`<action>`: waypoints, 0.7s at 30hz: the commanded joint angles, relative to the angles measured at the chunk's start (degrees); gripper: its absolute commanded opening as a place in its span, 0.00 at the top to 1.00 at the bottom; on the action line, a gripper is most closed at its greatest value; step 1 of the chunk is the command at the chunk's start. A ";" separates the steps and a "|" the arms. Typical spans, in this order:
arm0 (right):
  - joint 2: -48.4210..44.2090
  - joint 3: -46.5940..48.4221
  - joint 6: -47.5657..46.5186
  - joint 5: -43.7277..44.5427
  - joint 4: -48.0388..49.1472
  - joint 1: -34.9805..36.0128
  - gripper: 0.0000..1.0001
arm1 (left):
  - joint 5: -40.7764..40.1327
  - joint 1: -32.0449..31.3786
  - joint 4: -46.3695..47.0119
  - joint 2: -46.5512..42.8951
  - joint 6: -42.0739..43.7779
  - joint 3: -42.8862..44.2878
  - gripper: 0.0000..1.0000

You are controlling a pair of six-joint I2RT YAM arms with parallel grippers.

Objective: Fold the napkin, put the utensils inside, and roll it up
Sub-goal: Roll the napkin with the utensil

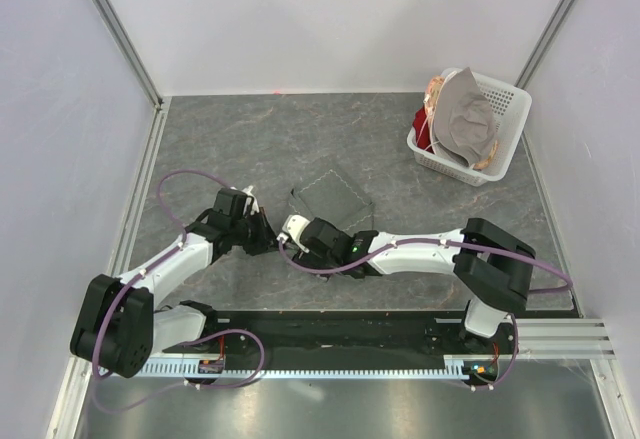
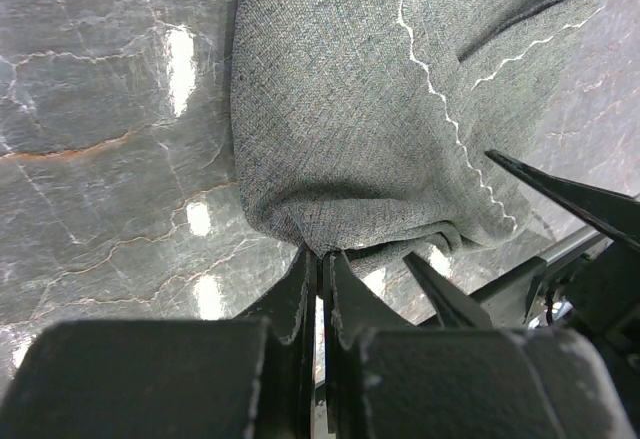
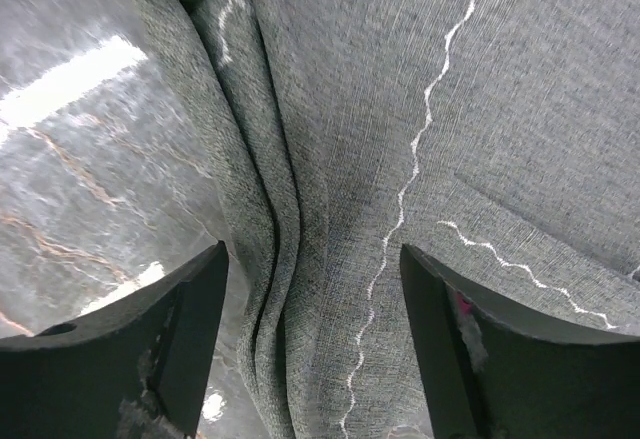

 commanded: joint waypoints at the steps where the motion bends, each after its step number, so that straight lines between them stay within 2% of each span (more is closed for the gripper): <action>1: 1.14 -0.96 -1.67 1.24 2.59 0.01 0.26 | 2.60 0.89 0.00 0.30 -0.30 1.66 0.98; 4: 1.93 -1.05 -2.20 -0.16 3.47 0.09 0.34 | 2.86 1.25 -0.09 0.57 -0.03 1.58 0.98; 9: 4.22 -0.18 -2.55 -2.45 3.04 0.01 0.64 | 4.00 1.69 1.05 0.66 0.49 1.40 0.98; 10: 4.57 0.61 -2.55 -2.98 2.51 0.01 0.72 | 4.27 1.77 1.49 0.48 0.67 1.05 0.98; 12: 5.36 1.49 -2.47 -4.30 0.06 -0.08 0.80 | 4.54 2.04 2.63 -0.13 0.67 0.70 0.98; 13: 5.54 2.28 -2.47 -5.09 -1.78 -0.17 0.87 | 4.19 2.21 2.63 -0.40 0.93 0.61 0.95; 16: 5.54 3.95 -1.77 -11.14 -5.73 -1.48 1.00 | 1.91 2.74 2.64 -2.06 0.93 0.26 0.71; 18: 5.80 6.05 -1.15 -18.16 -8.11 -2.62 1.00 | -0.03 2.83 2.37 -3.29 1.02 -0.01 0.62; 19: 6.67 6.93 -0.97 -20.63 -10.74 -3.59 1.00 | -0.73 2.83 2.28 -4.69 1.11 -0.27 0.54; 21: 7.73 9.74 -0.97 -26.15 -13.47 -4.56 1.00 | -2.66 2.83 1.76 -6.10 1.46 -0.62 0.48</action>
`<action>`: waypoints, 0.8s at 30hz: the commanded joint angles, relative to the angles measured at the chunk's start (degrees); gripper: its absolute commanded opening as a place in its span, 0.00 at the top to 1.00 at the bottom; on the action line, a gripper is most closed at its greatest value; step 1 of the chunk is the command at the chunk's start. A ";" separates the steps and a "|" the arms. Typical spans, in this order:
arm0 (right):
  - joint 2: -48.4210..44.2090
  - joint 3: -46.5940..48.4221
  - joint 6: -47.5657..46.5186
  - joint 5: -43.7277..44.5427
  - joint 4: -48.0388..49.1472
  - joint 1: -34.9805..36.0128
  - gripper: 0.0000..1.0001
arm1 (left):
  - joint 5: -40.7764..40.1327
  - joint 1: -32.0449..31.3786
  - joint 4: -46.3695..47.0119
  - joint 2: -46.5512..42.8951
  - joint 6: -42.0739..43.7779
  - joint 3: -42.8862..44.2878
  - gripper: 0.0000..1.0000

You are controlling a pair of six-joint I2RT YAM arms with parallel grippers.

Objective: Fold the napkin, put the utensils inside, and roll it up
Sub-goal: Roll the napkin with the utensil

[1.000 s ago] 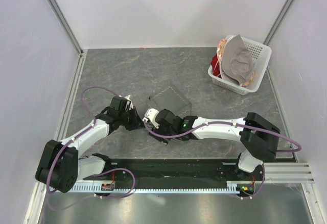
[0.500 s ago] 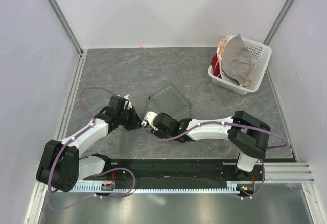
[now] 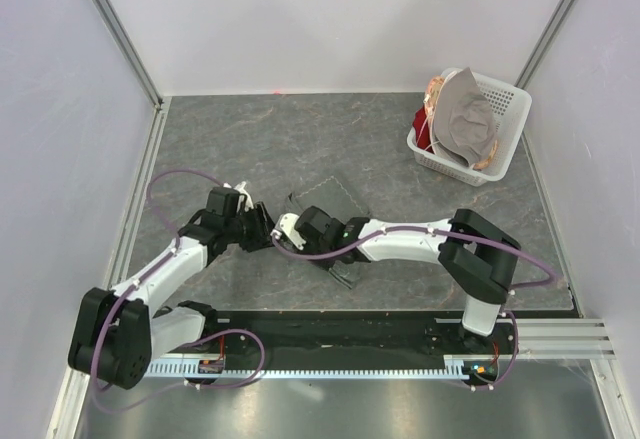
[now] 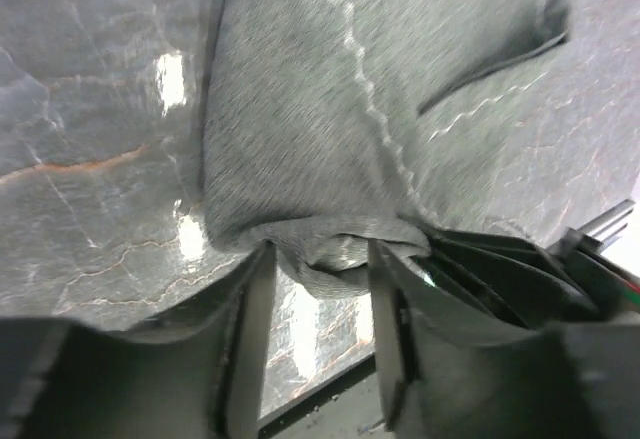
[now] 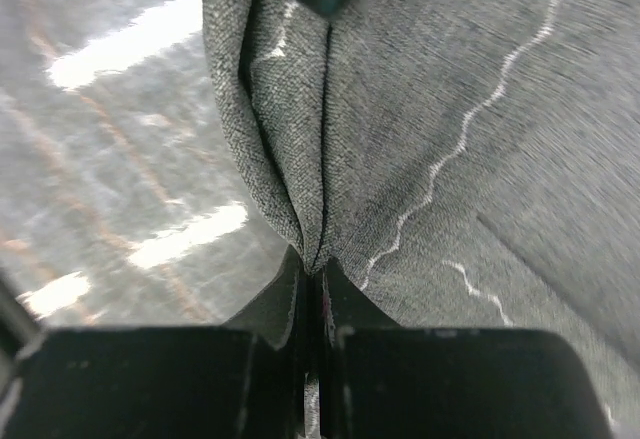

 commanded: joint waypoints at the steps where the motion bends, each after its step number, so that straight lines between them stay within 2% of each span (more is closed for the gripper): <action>1: 4.08 5.66 1.41 -16.87 -11.36 -2.74 1.00 | -4.42 0.34 0.91 -5.10 1.53 -0.60 0.42; 7: 7.95 10.06 1.23 -32.07 -15.68 -8.63 1.00 | -9.60 0.34 -0.15 -11.70 1.88 -3.41 0.30; 11: 10.76 11.91 0.97 -40.34 -16.91 -12.24 1.00 | -11.89 0.25 2.30 -17.75 1.44 -7.10 0.28; 16: 15.60 14.90 0.18 -50.52 -19.11 -16.37 1.00 | -8.91 0.25 6.87 -22.34 1.27 -11.84 0.27; 24: 22.89 18.77 -2.45 -55.99 -24.12 -19.71 1.00 | -5.13 0.07 12.76 -20.59 2.58 -14.84 0.26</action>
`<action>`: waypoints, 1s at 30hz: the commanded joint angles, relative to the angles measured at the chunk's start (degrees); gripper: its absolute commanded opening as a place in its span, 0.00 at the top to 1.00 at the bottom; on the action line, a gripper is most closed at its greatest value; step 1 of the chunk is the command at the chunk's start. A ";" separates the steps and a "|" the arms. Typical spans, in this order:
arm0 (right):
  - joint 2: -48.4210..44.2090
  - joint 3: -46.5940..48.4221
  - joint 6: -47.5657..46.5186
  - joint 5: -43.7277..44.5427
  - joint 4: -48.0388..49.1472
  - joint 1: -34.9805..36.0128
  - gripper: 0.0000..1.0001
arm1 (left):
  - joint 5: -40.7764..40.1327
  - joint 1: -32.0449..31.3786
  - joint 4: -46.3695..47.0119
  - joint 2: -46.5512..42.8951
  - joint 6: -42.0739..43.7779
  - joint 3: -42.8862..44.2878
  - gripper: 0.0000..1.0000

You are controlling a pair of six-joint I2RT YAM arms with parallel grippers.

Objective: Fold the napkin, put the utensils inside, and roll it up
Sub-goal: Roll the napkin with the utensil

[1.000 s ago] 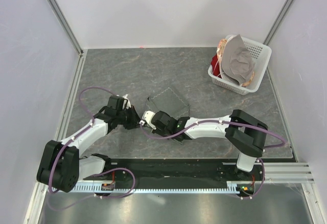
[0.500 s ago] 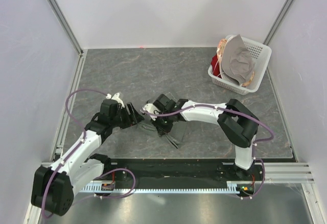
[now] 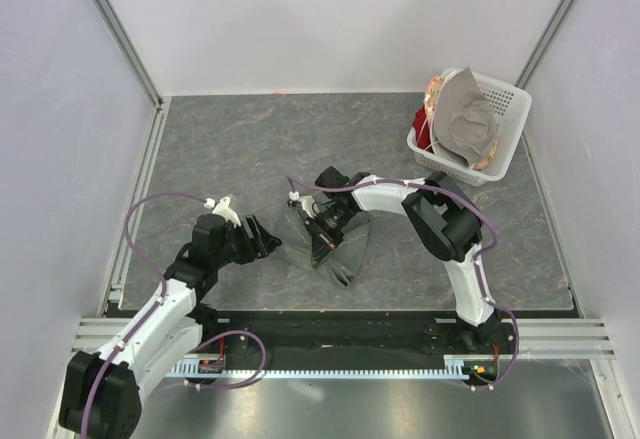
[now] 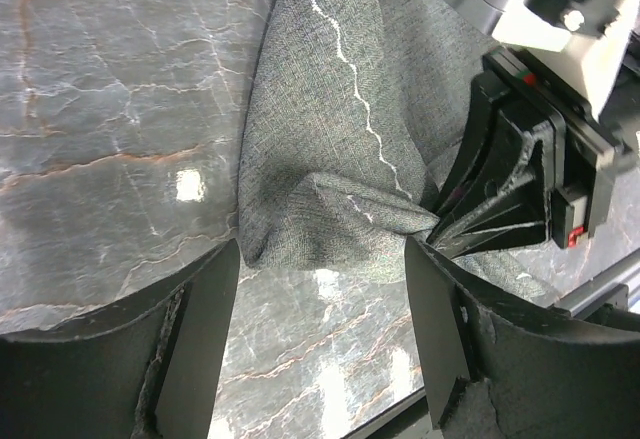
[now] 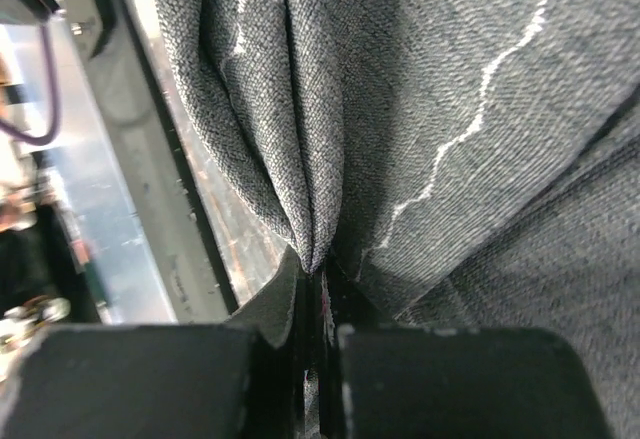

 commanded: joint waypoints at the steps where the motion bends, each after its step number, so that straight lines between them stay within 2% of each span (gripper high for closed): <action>1: 4.21 1.41 -3.40 -3.91 -5.50 -0.61 1.00 | 1.93 -0.01 5.66 3.12 2.34 -0.26 0.26; 10: 6.67 2.29 -4.19 -6.72 -6.47 -2.11 1.00 | 1.22 -0.19 6.89 12.27 3.22 1.50 0.31; 14: 8.07 3.17 -4.19 -6.90 -7.52 -2.81 1.00 | 1.84 -0.63 9.88 13.59 3.22 1.06 0.33; 26: 10.72 5.19 -5.16 -9.54 -9.46 -3.78 1.00 | 1.40 -1.33 10.06 20.98 2.78 3.95 0.40; 30: 10.80 5.46 -4.89 -9.63 -9.54 -4.04 1.00 | 0.36 -1.68 8.39 24.14 2.52 5.27 0.50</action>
